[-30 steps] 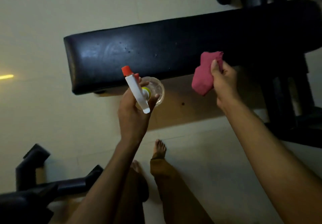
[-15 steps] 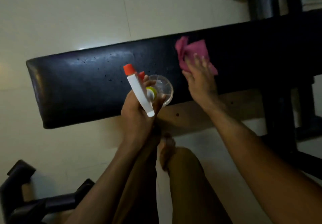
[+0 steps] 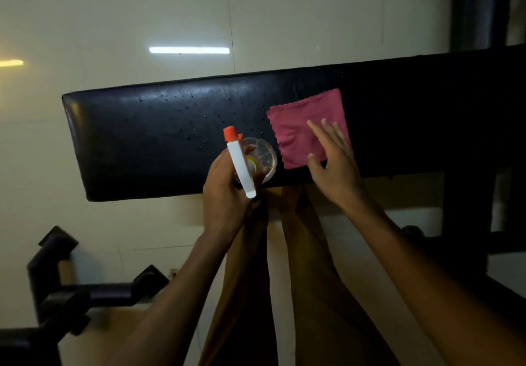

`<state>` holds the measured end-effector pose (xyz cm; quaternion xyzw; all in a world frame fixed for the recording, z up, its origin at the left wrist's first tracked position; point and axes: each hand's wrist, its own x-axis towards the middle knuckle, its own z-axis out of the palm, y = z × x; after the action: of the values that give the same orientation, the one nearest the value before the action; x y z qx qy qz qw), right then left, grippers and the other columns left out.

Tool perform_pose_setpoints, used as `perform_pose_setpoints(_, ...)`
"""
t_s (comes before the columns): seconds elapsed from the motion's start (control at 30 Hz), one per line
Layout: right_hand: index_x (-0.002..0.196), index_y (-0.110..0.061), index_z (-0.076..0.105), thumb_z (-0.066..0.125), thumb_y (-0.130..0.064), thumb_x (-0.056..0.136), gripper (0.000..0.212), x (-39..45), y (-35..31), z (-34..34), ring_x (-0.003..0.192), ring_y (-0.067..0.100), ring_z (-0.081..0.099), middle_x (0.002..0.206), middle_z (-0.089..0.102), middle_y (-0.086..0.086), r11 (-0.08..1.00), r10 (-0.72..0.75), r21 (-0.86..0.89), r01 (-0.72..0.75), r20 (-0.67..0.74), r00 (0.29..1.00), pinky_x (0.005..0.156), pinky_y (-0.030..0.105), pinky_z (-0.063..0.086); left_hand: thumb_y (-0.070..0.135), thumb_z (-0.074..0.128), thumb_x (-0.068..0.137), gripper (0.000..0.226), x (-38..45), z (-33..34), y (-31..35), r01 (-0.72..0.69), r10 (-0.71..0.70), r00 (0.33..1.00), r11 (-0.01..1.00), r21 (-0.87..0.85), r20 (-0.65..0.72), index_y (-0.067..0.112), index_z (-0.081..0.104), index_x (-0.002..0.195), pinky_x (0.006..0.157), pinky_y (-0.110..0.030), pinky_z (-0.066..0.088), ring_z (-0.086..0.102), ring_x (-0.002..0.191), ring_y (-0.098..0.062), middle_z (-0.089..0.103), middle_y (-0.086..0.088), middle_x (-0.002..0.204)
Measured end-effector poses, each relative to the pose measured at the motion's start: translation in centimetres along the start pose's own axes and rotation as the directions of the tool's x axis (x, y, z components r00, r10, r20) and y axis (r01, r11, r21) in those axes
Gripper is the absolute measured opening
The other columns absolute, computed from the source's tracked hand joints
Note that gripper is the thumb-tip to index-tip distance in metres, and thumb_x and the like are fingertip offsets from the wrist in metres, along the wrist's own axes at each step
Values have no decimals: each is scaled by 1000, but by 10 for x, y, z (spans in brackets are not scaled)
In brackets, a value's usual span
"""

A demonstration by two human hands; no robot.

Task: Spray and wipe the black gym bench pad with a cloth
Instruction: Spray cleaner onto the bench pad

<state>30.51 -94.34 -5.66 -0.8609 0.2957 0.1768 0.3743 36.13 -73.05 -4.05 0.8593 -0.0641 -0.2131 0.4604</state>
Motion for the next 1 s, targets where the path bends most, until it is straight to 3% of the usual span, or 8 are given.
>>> perform_pose_setpoints(0.07, 157, -31, 28, 59, -21, 97, 68, 6, 3, -6, 154, 21, 12, 167, 19, 1, 999, 24, -28, -26, -70, 997, 121, 42, 21, 14, 78, 88, 73, 5, 6, 1, 22, -22, 1000, 1000, 14, -14, 63, 44, 129, 107, -28, 48, 54, 131, -9, 55, 15, 138)
perform_pose_setpoints(0.3, 147, -17, 42, 67, -40, 93, 64, 56, 18, -14, 126, 24, 45, 138, 52, 8, 959, 282, 52, -278, -276, 919, 91, 27, 35, 12, 76, 90, 52, 7, 20, -5, 51, -50, 998, 999, 15, -40, 23, 55, 137, 107, -17, 42, 51, 134, -8, 56, 1, 144)
perform_pose_setpoints(0.47, 110, -16, 59, 68, -29, 93, 24, 71, 15, -13, 106, 19, 52, 112, 58, 2, 979, 203, 20, -205, -252, 946, 92, 39, 51, 11, 78, 88, 51, 11, 30, 1, 42, -41, 999, 999, 33, -19, 30, 56, 130, 110, -26, 44, 51, 135, -9, 59, 0, 142)
perform_pose_setpoints(0.6, 123, -9, 52, 57, -24, 101, 28, 63, 12, -26, 95, 11, 53, 115, 55, 4, 993, 111, 62, -102, -173, 979, 64, 9, 36, 8, 77, 89, 81, 14, 32, 17, 12, -11, 999, 1000, 20, -37, 66, 40, 130, 109, -33, 47, 55, 132, -15, 59, 5, 138)
perform_pose_setpoints(0.7, 120, -8, 50, 53, -26, 104, 25, 44, 21, -39, 73, -6, 55, 94, 59, -8, 986, 26, 169, 0, -149, 989, 53, 7, 39, 9, 76, 90, 70, 17, 31, 24, 1, 0, 1000, 1000, 16, -29, 58, 45, 130, 108, -20, 43, 52, 131, -3, 59, 6, 137)
perform_pose_setpoints(0.8, 117, -8, 52, 57, -26, 102, 23, 31, 37, -57, 71, -7, 55, 92, 58, -9, 974, 20, 225, 22, -183, 983, 56, 7, 42, 9, 75, 90, 58, 19, 32, 28, 1, -1, 1000, 1000, 12, -8, 42, 50, 130, 107, -13, 39, 49, 131, 3, 57, 9, 139)
perform_pose_setpoints(0.87, 117, -8, 54, 59, -26, 101, 25, 29, 55, -70, 75, -4, 56, 98, 61, -2, 970, 49, 242, 7, -224, 973, 60, 10, 44, 11, 75, 91, 64, 20, 34, 31, -7, 7, 1000, 1000, -2, -7, 55, 48, 128, 107, -14, 40, 50, 130, 2, 56, 12, 138)
perform_pose_setpoints(1.0, 118, -7, 57, 62, -22, 99, 25, 34, 99, -83, 84, 6, 59, 105, 62, -1, 972, 185, 188, -139, -253, 950, 75, 20, 52, 20, 77, 90, 78, 22, 39, 34, 8, -8, 1000, 1000, 12, -9, 72, 34, 129, 109, -43, 49, 55, 132, -18, 58, -3, 141)
